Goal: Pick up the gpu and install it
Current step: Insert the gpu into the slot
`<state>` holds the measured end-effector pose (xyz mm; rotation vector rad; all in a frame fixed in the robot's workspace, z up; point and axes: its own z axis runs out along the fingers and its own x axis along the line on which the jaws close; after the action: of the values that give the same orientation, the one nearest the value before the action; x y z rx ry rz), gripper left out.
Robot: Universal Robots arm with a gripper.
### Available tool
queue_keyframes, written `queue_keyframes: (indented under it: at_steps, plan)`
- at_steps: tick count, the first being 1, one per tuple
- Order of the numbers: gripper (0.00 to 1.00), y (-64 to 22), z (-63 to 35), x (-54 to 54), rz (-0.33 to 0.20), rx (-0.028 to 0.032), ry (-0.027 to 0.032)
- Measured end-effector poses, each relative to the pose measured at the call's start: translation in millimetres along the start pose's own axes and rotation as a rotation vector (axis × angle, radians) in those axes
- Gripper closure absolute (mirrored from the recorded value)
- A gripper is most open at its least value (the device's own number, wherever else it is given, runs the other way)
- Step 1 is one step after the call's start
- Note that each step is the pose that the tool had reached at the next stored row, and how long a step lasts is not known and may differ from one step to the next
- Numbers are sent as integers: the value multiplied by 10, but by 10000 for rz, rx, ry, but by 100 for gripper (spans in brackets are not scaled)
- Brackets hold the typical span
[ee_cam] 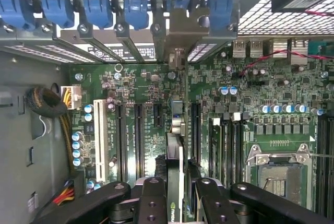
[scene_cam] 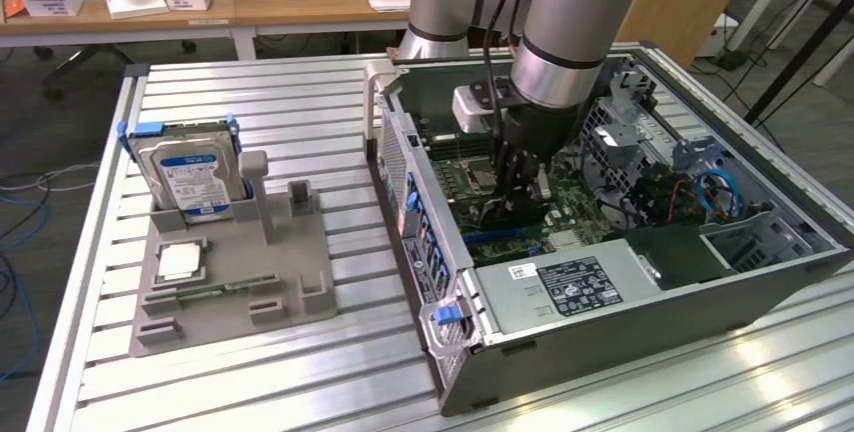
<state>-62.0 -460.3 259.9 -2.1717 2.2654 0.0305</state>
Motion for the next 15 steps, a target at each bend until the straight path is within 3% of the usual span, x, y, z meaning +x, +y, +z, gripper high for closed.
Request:
queue_keyframes:
  at_steps: [15]
  plan:
    - [74,-18,-27,-2,0,13,-2]
